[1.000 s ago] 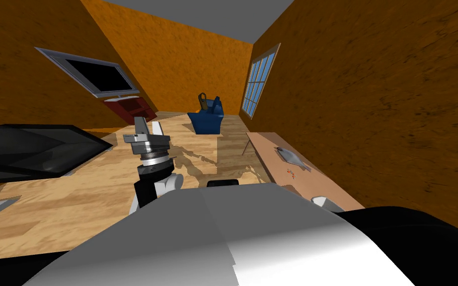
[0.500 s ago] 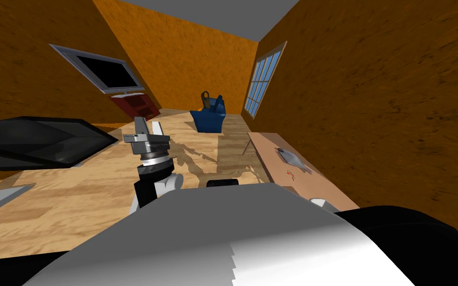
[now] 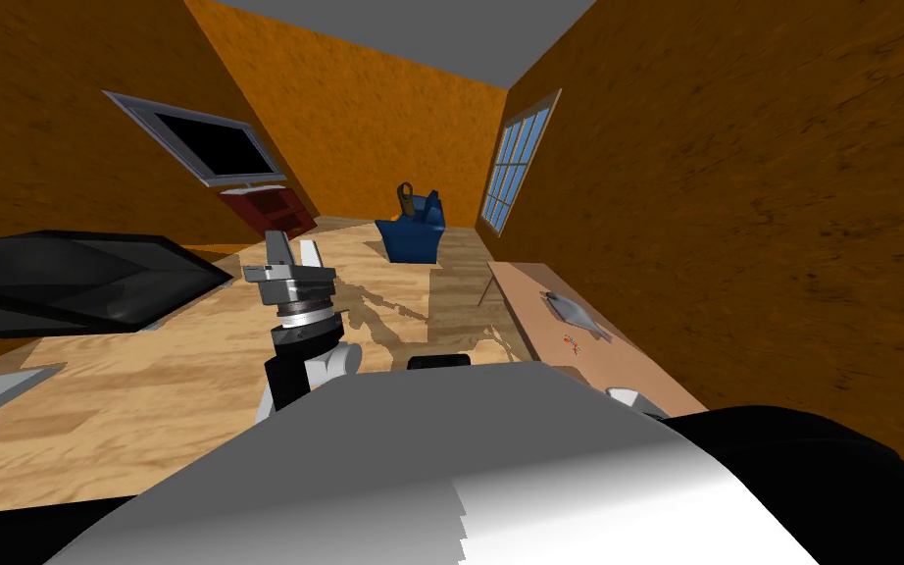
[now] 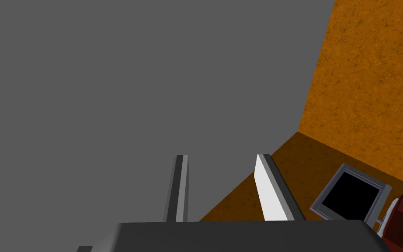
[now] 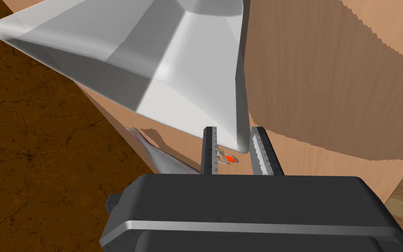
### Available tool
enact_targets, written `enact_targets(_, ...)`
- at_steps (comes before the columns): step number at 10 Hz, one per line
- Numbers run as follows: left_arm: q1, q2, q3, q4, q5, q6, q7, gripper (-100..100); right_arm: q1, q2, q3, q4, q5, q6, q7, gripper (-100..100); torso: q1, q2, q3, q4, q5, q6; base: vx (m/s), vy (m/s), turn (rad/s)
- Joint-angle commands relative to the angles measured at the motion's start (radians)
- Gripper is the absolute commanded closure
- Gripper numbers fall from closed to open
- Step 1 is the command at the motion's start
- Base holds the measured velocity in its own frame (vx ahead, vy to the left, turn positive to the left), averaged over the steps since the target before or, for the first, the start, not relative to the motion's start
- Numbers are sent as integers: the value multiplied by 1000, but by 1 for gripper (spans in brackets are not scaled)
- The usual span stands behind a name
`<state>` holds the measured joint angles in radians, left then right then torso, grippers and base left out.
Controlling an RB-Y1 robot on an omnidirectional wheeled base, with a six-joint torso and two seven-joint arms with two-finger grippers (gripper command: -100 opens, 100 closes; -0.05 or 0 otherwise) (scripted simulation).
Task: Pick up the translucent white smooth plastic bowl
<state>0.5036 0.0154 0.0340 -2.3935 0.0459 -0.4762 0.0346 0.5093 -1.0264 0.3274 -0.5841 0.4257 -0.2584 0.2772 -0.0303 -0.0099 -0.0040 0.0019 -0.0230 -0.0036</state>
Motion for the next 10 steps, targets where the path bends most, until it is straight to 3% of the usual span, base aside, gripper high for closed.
enact_targets(1, 0, 0, 0, 0, 0, 0, 0, 0, 50, 49, -50, -50, -50, 50, 50, 100, 0, 0, 0, 0, 0, 0, -108, -46, 277)
enact_targets(2, 0, 0, 0, 0, 0, 0, 0, 0, 56, 49, -70, -93, -79, 81, 67, 100, -3, 5, 3, 2, -4, -2, -119, -87, 160)
enact_targets(4, 0, 0, 0, 0, 0, 0, 0, 0, 56, 49, -70, -158, -82, 146, 99, 100, -8, 3, 3, 2, -6, -2, -36, -36, -11)
enact_targets(5, 0, 0, 0, 0, 0, 0, 0, 0, 105, 89, -112, -212, -134, 188, 128, 100, -9, 1, 1, 2, -7, -3, -97, -61, 311)
enact_targets(6, 0, 0, 0, 0, 0, 0, 0, 0, 105, 96, -138, -259, -164, 228, 151, 100, -12, 4, 3, 3, -10, -6, -122, -81, 135)
enact_targets(8, 0, 0, 0, 0, 0, 0, 0, 0, 105, 96, -140, -296, -164, 279, 200, 100, -17, 2, 2, 3, -12, -5, -32, -19, -13)
enact_targets(9, 0, 0, 0, 0, 0, 0, 0, 0, 105, 96, -140, -296, -164, 283, 200, 100, -16, -1, 1, 3, -12, -5, 12, 8, -6)
enact_targets(10, 0, 0, 0, 0, 0, 0, 0, 0, 153, 144, -191, -339, -212, 324, 247, 100, -14, -3, 0, 2, -11, -5, -91, -58, 260)
